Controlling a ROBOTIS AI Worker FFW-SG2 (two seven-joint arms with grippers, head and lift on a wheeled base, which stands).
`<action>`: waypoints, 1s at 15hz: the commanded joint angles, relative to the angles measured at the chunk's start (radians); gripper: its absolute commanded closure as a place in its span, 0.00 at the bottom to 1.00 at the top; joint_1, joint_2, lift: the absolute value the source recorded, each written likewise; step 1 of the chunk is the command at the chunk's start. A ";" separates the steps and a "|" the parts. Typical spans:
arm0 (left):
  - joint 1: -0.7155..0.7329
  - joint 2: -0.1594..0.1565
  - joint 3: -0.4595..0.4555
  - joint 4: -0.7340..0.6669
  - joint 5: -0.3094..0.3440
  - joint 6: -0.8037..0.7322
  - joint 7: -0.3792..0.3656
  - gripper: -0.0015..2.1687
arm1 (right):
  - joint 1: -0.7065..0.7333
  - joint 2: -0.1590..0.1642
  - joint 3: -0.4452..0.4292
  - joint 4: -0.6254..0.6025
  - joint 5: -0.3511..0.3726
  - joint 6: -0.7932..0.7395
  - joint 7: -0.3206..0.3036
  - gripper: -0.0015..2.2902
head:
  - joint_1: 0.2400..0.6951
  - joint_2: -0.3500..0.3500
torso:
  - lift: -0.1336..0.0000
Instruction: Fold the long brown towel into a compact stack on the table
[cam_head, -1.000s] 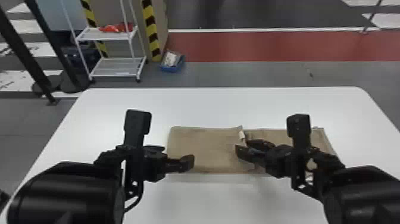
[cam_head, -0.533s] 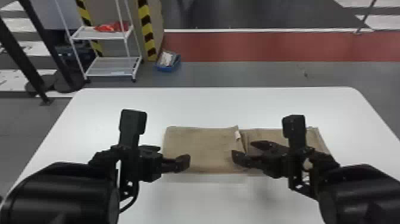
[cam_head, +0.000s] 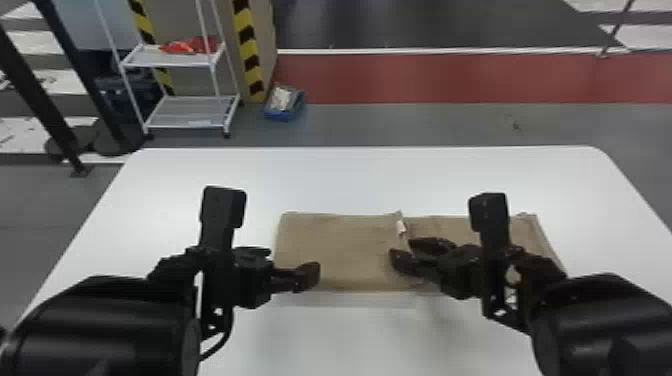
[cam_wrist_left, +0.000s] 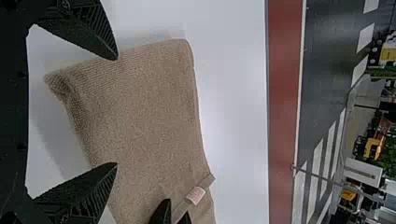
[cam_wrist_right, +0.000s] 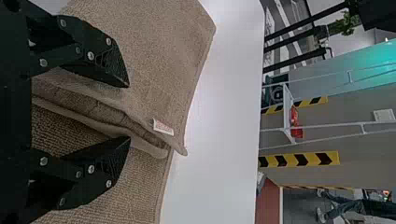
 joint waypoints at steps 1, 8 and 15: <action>0.003 -0.004 0.002 0.000 0.000 0.000 0.000 0.04 | 0.000 0.000 0.003 0.000 0.001 0.000 0.002 0.29 | 1.00 0.57 | 0.07; 0.013 -0.004 0.011 -0.003 0.000 -0.003 -0.005 0.04 | 0.018 0.000 -0.008 -0.014 -0.013 -0.018 0.000 0.48 | 1.00 0.58 | 0.07; 0.026 -0.004 0.028 -0.017 0.000 -0.006 -0.016 0.04 | 0.035 0.014 -0.046 -0.112 -0.072 -0.015 0.003 0.48 | 1.00 0.60 | 0.07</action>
